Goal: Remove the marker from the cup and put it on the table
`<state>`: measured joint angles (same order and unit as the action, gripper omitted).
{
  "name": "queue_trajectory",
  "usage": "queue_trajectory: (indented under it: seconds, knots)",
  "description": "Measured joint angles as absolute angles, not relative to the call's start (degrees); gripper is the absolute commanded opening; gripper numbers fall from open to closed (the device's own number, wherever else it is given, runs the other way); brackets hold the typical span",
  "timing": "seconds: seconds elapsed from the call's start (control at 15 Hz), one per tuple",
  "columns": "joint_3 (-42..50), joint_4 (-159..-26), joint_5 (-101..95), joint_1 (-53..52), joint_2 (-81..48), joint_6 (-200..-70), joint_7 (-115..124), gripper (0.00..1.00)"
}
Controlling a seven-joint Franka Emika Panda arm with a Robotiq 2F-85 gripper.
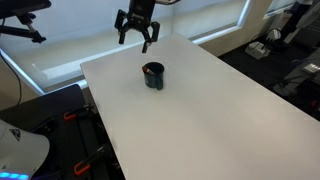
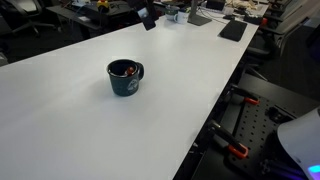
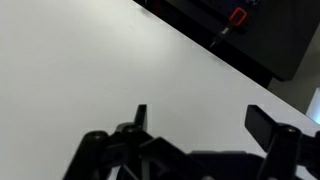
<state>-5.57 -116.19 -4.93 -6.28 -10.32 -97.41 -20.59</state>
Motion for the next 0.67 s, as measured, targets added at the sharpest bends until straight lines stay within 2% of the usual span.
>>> queue_trajectory:
  seconds: [0.67]
  knots:
    - [-5.6, -115.8, -6.9, -5.8, -11.2, -98.3, -20.6, 1.00]
